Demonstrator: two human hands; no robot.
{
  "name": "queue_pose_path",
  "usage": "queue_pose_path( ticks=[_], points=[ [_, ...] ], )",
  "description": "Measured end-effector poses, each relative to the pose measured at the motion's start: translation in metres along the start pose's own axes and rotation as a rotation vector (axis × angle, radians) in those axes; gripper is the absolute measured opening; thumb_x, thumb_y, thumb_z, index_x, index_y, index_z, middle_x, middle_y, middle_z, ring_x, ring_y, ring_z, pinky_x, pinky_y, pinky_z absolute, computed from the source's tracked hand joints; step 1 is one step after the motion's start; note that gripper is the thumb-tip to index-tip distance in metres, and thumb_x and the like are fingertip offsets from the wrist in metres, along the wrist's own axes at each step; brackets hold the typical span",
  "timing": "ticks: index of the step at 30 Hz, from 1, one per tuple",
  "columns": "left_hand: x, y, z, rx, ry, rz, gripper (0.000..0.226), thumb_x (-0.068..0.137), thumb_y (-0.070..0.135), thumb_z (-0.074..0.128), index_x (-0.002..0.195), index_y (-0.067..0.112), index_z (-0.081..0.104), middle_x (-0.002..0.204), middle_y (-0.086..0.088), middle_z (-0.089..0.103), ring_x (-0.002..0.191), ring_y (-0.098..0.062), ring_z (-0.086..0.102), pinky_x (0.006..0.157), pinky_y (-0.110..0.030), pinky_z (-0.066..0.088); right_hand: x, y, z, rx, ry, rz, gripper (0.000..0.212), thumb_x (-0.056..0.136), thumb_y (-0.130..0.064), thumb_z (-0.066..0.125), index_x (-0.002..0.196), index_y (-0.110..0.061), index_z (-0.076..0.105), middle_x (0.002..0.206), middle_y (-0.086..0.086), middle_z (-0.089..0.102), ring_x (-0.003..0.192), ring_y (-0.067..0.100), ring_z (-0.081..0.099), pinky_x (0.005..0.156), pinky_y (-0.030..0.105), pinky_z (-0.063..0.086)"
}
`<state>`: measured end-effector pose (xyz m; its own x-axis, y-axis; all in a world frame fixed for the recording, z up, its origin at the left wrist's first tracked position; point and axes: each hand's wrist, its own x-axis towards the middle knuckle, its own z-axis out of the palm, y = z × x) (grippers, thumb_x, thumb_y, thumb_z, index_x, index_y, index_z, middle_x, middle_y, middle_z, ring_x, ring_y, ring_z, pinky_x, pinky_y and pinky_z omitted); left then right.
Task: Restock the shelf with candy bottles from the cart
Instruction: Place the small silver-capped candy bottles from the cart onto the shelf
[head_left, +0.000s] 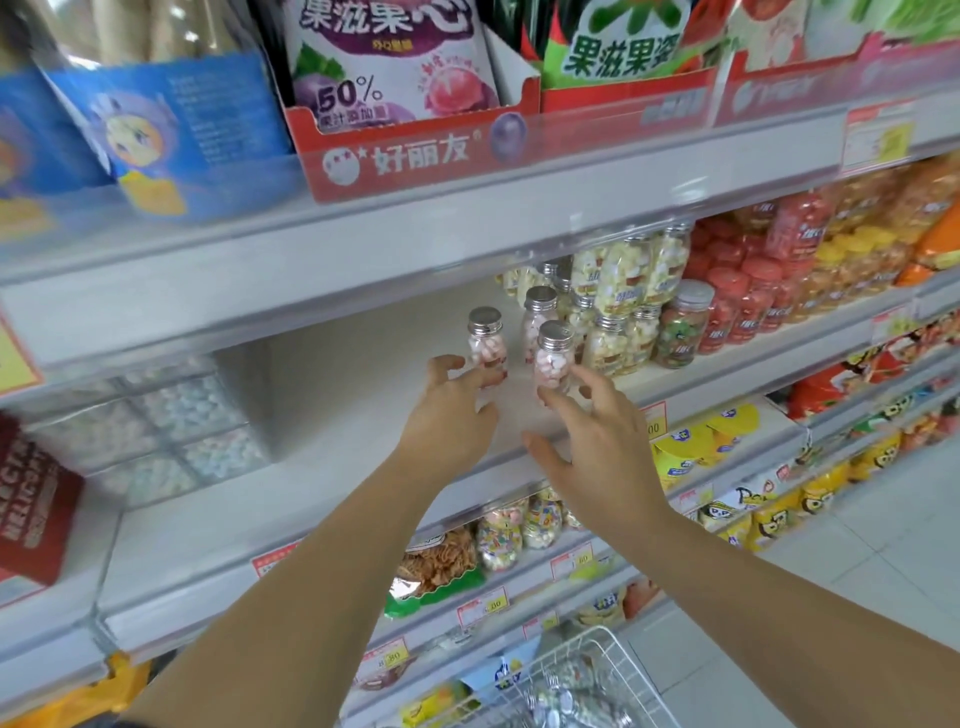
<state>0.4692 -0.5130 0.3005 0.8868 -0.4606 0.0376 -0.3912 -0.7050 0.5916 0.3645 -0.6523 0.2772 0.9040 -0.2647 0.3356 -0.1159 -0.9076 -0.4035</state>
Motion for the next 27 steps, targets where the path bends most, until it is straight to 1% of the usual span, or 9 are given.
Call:
queue_pose_path(
  ticks=[3, 5, 6, 9, 12, 16, 19, 21, 27],
  points=[
    [0.008, 0.009, -0.002, 0.021, -0.016, 0.026, 0.04, 0.099, 0.017, 0.047, 0.137, 0.026, 0.053, 0.132, 0.011, 0.028, 0.135, -0.023, 0.04, 0.108, -0.032, 0.036, 0.004, -0.006, -0.001, -0.068, -0.055, 0.029, 0.062, 0.089, -0.06, 0.036, 0.131, -0.022, 0.061, 0.145, 0.009, 0.039, 0.128, 0.028, 0.046, 0.108, 0.048, 0.034],
    [0.014, 0.013, -0.002, 0.075, -0.026, 0.06, 0.04, 0.102, 0.014, 0.042, 0.14, 0.021, 0.05, 0.116, 0.016, 0.025, 0.142, -0.023, 0.029, 0.109, -0.034, 0.035, 0.007, -0.006, -0.001, -0.113, -0.073, 0.029, 0.067, 0.087, -0.062, 0.03, 0.13, -0.022, 0.061, 0.137, 0.01, 0.044, 0.124, 0.027, 0.049, 0.104, 0.047, 0.037],
    [0.018, 0.012, -0.001, 0.084, -0.02, 0.073, 0.042, 0.102, 0.013, 0.04, 0.142, 0.021, 0.048, 0.119, 0.014, 0.027, 0.142, -0.022, 0.027, 0.11, -0.036, 0.035, 0.008, -0.006, -0.001, -0.135, -0.076, 0.027, 0.067, 0.087, -0.063, 0.03, 0.13, -0.021, 0.062, 0.133, 0.009, 0.046, 0.121, 0.026, 0.051, 0.102, 0.046, 0.038],
    [0.034, 0.005, 0.003, 0.039, -0.006, 0.044, 0.047, 0.098, 0.014, 0.043, 0.143, 0.025, 0.046, 0.138, 0.009, 0.023, 0.14, -0.019, 0.032, 0.111, -0.041, 0.037, 0.015, -0.007, -0.002, -0.156, -0.05, 0.009, 0.069, 0.086, -0.064, 0.029, 0.125, -0.021, 0.065, 0.121, 0.006, 0.048, 0.11, 0.025, 0.055, 0.095, 0.042, 0.039],
    [0.052, -0.002, 0.005, -0.003, 0.033, 0.023, 0.048, 0.096, 0.016, 0.044, 0.142, 0.028, 0.049, 0.148, 0.004, 0.02, 0.133, -0.02, 0.043, 0.108, -0.041, 0.041, 0.025, -0.009, -0.005, -0.191, -0.127, -0.023, 0.068, 0.09, -0.067, 0.024, 0.13, -0.024, 0.059, 0.119, 0.0, 0.043, 0.116, 0.023, 0.047, 0.097, 0.039, 0.034],
    [0.072, -0.007, 0.009, -0.082, 0.07, 0.074, 0.047, 0.095, 0.011, 0.045, 0.14, 0.025, 0.051, 0.118, 0.032, 0.027, 0.137, -0.014, 0.04, 0.099, -0.024, 0.043, 0.037, -0.008, -0.008, -0.186, -0.196, -0.053, 0.062, 0.094, -0.063, 0.03, 0.138, -0.024, 0.05, 0.124, 0.0, 0.038, 0.123, 0.023, 0.037, 0.103, 0.038, 0.034],
    [0.087, -0.01, 0.01, -0.078, 0.106, 0.061, 0.044, 0.096, 0.015, 0.046, 0.135, 0.031, 0.056, 0.14, 0.01, 0.025, 0.114, -0.014, 0.052, 0.078, -0.019, 0.044, 0.042, -0.007, -0.01, -0.176, -0.22, -0.066, 0.07, 0.09, -0.066, 0.024, 0.14, -0.024, 0.048, 0.133, 0.0, 0.04, 0.127, 0.023, 0.034, 0.106, 0.04, 0.036],
    [0.096, -0.009, 0.012, -0.095, 0.105, 0.071, 0.04, 0.097, 0.018, 0.046, 0.131, 0.033, 0.059, 0.138, 0.006, 0.023, 0.105, -0.013, 0.05, 0.068, -0.021, 0.048, 0.043, -0.007, -0.01, -0.168, -0.215, -0.085, 0.074, 0.088, -0.067, 0.02, 0.142, -0.025, 0.047, 0.135, -0.001, 0.04, 0.126, 0.022, 0.033, 0.106, 0.039, 0.037],
    [0.113, -0.011, 0.014, -0.031, 0.091, 0.129, 0.039, 0.095, 0.017, 0.047, 0.125, 0.037, 0.062, 0.142, 0.004, 0.027, 0.113, -0.008, 0.045, 0.083, -0.015, 0.038, 0.045, -0.004, -0.008, -0.166, -0.23, -0.14, 0.07, 0.089, -0.067, 0.017, 0.138, -0.026, 0.046, 0.133, -0.004, 0.04, 0.126, 0.018, 0.033, 0.099, 0.034, 0.037]
  ],
)
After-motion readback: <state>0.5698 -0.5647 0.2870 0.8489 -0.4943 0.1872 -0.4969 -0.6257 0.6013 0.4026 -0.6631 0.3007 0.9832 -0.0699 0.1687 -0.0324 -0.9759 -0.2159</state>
